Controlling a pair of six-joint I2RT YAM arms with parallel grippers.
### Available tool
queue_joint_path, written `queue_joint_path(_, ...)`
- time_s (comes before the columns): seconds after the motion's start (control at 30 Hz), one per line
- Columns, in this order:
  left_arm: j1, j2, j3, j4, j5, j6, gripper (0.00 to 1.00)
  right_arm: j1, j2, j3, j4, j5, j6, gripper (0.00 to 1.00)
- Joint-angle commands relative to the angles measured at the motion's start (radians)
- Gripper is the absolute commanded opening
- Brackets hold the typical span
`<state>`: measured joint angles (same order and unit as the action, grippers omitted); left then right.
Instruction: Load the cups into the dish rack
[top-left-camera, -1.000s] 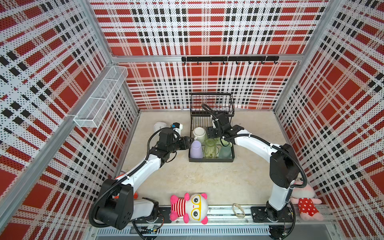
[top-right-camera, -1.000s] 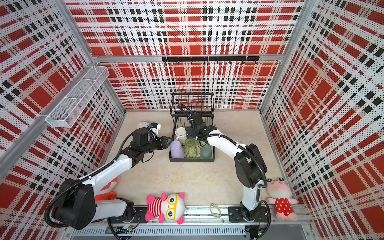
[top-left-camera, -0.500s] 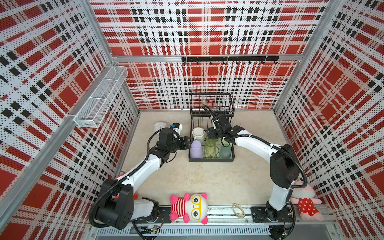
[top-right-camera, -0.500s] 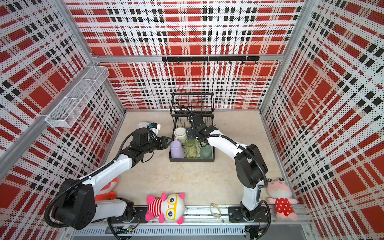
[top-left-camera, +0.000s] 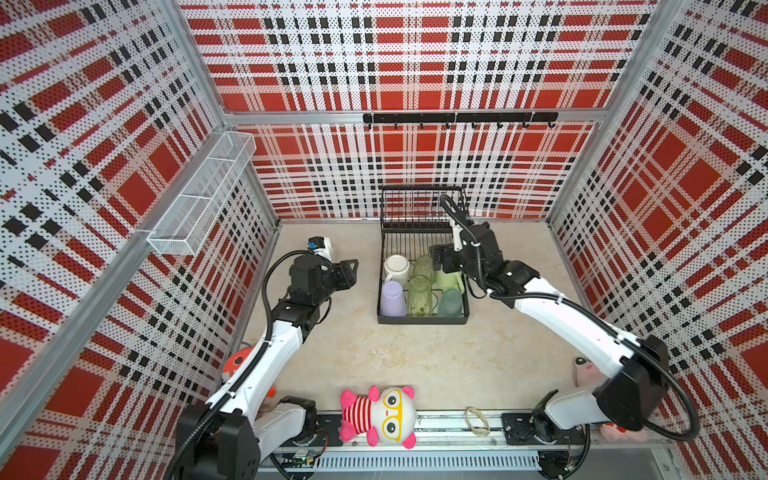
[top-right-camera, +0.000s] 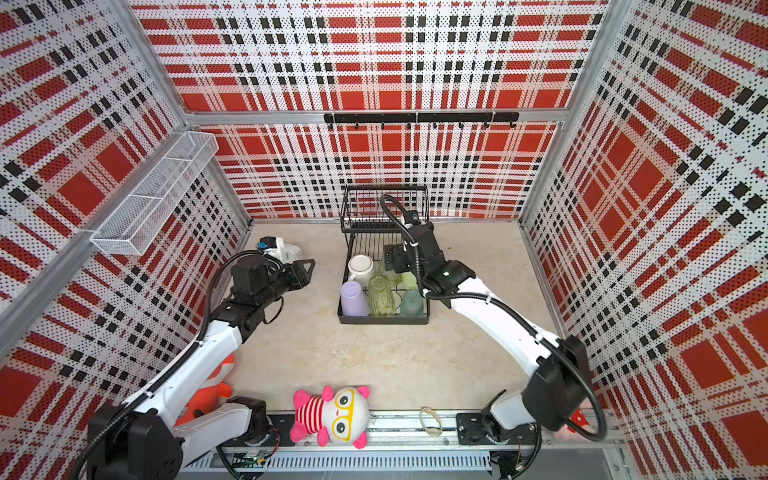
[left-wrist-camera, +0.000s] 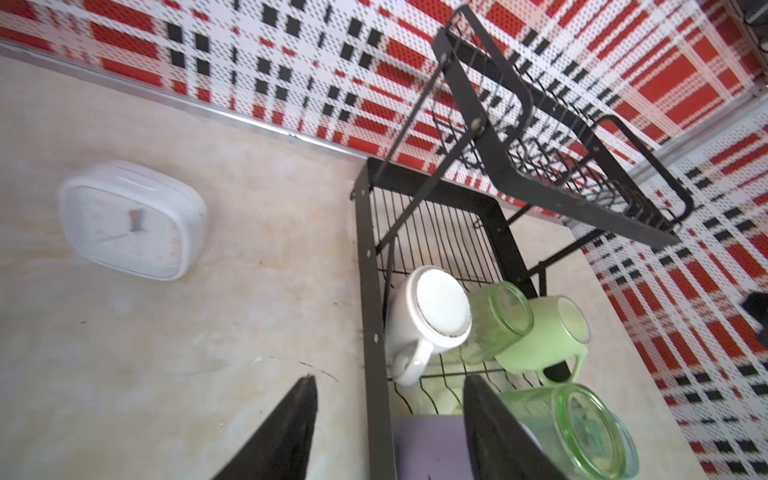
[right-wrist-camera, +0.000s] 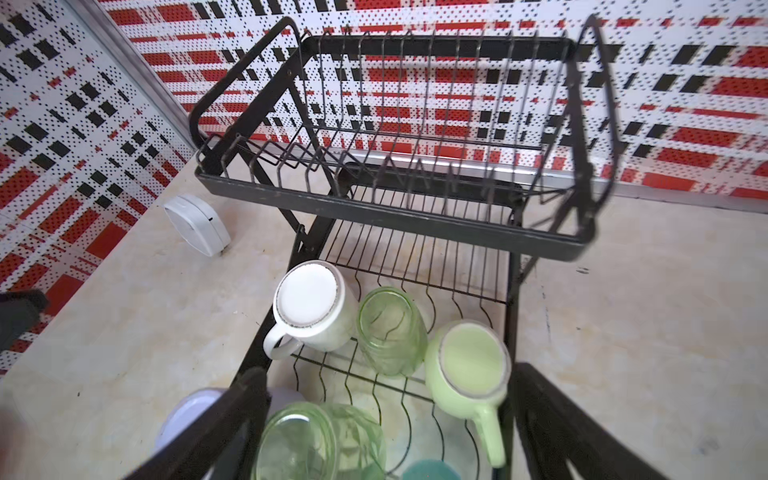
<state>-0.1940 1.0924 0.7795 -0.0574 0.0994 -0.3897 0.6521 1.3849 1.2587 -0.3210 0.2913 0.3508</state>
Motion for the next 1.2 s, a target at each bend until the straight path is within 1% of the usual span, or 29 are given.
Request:
queue_joint_path(0.0,-0.016,-0.04,0.008,-0.001,-0.223,0.046,0.98,-0.008,-0.127,-0.116,0.112,0.172,-0.046,1.0)
queue_joint_path(0.07,-0.02,-0.046,0.011,-0.001,-0.255,0.056,0.98,-0.026,-0.219,-0.207,0.177,0.217,-0.075,1.0)
queue_joint_path(0.1,-0.026,-0.046,0.015,-0.005,-0.293,0.062,0.98,-0.042,-0.272,-0.259,0.212,0.221,-0.093,1.0)
queue_joint_path(0.17,-0.045,-0.041,0.014,-0.007,-0.408,0.05,0.98,-0.085,-0.367,-0.365,0.3,0.219,-0.141,1.0)
queue_joint_path(0.23,-0.047,-0.028,0.003,0.015,-0.488,0.044,0.98,-0.177,-0.451,-0.477,0.356,0.195,-0.141,1.0)
queue_joint_path(0.3,-0.045,-0.005,-0.027,0.071,-0.539,0.035,0.98,-0.299,-0.511,-0.57,0.404,0.126,-0.133,1.0)
queue_joint_path(0.33,-0.044,0.009,-0.048,0.117,-0.547,0.056,0.98,-0.358,-0.537,-0.625,0.442,0.1,-0.137,1.0)
queue_joint_path(0.37,-0.039,0.021,-0.074,0.164,-0.537,0.114,0.98,-0.407,-0.556,-0.675,0.479,0.08,-0.135,1.0)
queue_joint_path(0.4,-0.036,0.037,-0.107,0.223,-0.525,0.198,0.98,-0.464,-0.573,-0.73,0.531,0.038,-0.141,1.0)
queue_joint_path(0.43,-0.038,0.053,-0.137,0.277,-0.538,0.26,0.98,-0.515,-0.583,-0.788,0.596,-0.006,-0.168,1.0)
queue_joint_path(0.5,-0.034,0.074,-0.199,0.375,-0.567,0.304,0.98,-0.571,-0.588,-0.905,0.757,-0.05,-0.244,1.0)
queue_joint_path(0.53,-0.03,0.08,-0.238,0.438,-0.552,0.345,0.98,-0.582,-0.575,-0.96,0.852,-0.048,-0.286,1.0)
queue_joint_path(0.57,-0.026,0.088,-0.28,0.519,-0.518,0.396,0.98,-0.593,-0.554,-0.998,0.906,-0.045,-0.305,1.0)
queue_joint_path(0.6,-0.018,0.101,-0.334,0.614,-0.445,0.491,0.98,-0.614,-0.523,-1.011,0.915,-0.045,-0.296,1.0)
queue_joint_path(0.63,-0.009,0.118,-0.377,0.692,-0.393,0.541,0.98,-0.639,-0.484,-1.017,0.923,-0.068,-0.282,1.0)
queue_joint_path(0.67,-0.006,0.136,-0.404,0.749,-0.41,0.534,0.98,-0.654,-0.448,-1.03,0.954,-0.078,-0.272,1.0)
queue_joint_path(0.7,-0.002,0.16,-0.427,0.81,-0.454,0.503,0.98,-0.661,-0.402,-1.055,1.029,-0.111,-0.267,1.0)
queue_joint_path(0.73,0.009,0.183,-0.445,0.86,-0.471,0.481,0.98,-0.661,-0.351,-1.083,1.126,-0.132,-0.268,1.0)
queue_joint_path(0.8,0.034,0.223,-0.484,0.958,-0.413,0.503,0.98,-0.661,-0.24,-1.116,1.281,-0.159,-0.261,1.0)
queue_joint_path(0.83,0.041,0.246,-0.513,1.039,-0.397,0.513,0.98,-0.661,-0.171,-1.119,1.351,-0.16,-0.25,1.0)
queue_joint_path(0.87,0.045,0.269,-0.541,1.121,-0.408,0.505,0.98,-0.661,-0.117,-1.119,1.428,-0.168,-0.26,1.0)
queue_joint_path(0.9,0.05,0.29,-0.562,1.213,-0.417,0.499,0.98,-0.661,-0.091,-1.114,1.452,-0.175,-0.262,1.0)
queue_joint_path(0.93,0.056,0.292,-0.571,1.234,-0.413,0.506,0.98,-0.662,-0.057,-1.097,1.47,-0.158,-0.247,1.0)
queue_joint_path(0.97,0.067,0.298,-0.587,1.283,-0.388,0.497,0.98,-0.664,-0.019,-1.079,1.485,-0.161,-0.235,1.0)
queue_joint_path(1.03,0.119,0.346,-0.619,1.428,-0.328,0.439,0.98,-0.665,0.074,-1.058,1.544,-0.207,-0.237,1.0)
queue_joint_path(1.07,0.144,0.381,-0.63,1.461,-0.322,0.417,0.98,-0.664,0.14,-1.052,1.601,-0.212,-0.242,1.0)
queue_joint_path(1.1,0.165,0.425,-0.651,1.54,-0.294,0.403,0.98,-0.664,0.207,-1.051,1.681,-0.208,-0.24,1.0)
queue_joint_path(1.13,0.172,0.472,-0.664,1.633,-0.288,0.391,0.98,-0.66,0.207,-1.051,1.662,-0.209,-0.25,1.0)
queue_joint_path(1.17,0.165,0.514,-0.666,1.696,-0.303,0.396,0.98,-0.651,0.164,-1.027,1.534,-0.183,-0.247,1.0)
